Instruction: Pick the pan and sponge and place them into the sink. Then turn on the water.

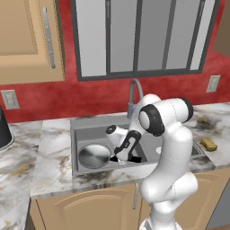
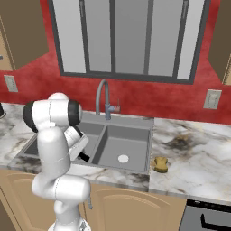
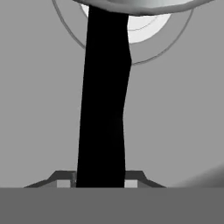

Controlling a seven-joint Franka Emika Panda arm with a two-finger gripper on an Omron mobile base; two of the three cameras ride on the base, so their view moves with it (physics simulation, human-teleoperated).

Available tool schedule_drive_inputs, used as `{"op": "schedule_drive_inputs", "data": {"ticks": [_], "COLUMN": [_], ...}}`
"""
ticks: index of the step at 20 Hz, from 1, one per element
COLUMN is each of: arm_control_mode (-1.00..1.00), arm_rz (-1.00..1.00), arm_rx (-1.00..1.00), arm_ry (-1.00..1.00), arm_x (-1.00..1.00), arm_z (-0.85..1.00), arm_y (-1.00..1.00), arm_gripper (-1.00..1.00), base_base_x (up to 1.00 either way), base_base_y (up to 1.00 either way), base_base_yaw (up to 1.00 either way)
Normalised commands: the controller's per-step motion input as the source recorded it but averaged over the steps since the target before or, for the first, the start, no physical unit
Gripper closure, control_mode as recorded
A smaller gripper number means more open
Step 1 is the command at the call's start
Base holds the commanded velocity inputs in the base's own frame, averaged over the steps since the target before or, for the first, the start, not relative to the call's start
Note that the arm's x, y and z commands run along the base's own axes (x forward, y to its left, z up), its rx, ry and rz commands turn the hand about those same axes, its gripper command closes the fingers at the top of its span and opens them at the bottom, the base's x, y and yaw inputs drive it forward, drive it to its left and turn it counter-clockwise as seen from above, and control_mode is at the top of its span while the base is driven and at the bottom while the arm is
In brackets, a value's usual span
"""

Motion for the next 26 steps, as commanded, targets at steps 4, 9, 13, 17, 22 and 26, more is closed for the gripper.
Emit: {"op": "schedule_drive_inputs", "data": {"ticks": [4, 9, 13, 17, 22, 26], "arm_control_mode": [-1.00, -1.00, -1.00, -1.00, -1.00, -1.00], "arm_rz": [0.02, 0.00, 0.00, 0.00, -0.01, -0.16], "arm_rx": [0.07, 0.15, 0.17, 0.14, 0.12, 0.00], "arm_ry": [0.02, 0.08, 0.12, 0.11, 0.02, -0.02], "arm_x": [0.09, 0.03, 0.01, -0.02, -0.46, -0.81], "arm_z": [0.28, 0.88, 1.00, 1.00, 0.95, 0.76], "arm_y": [0.00, 0.00, 0.00, 0.00, 0.01, 0.19], "arm_gripper": [-1.00, -1.00, -1.00, -1.00, -1.00, -1.00], "base_base_x": [0.00, 0.00, 0.00, 0.00, 0.00, 0.00], "base_base_y": [0.00, 0.00, 0.00, 0.00, 0.00, 0.00], "base_base_yaw": [0.00, 0.00, 0.00, 0.00, 0.00, 0.00]}}
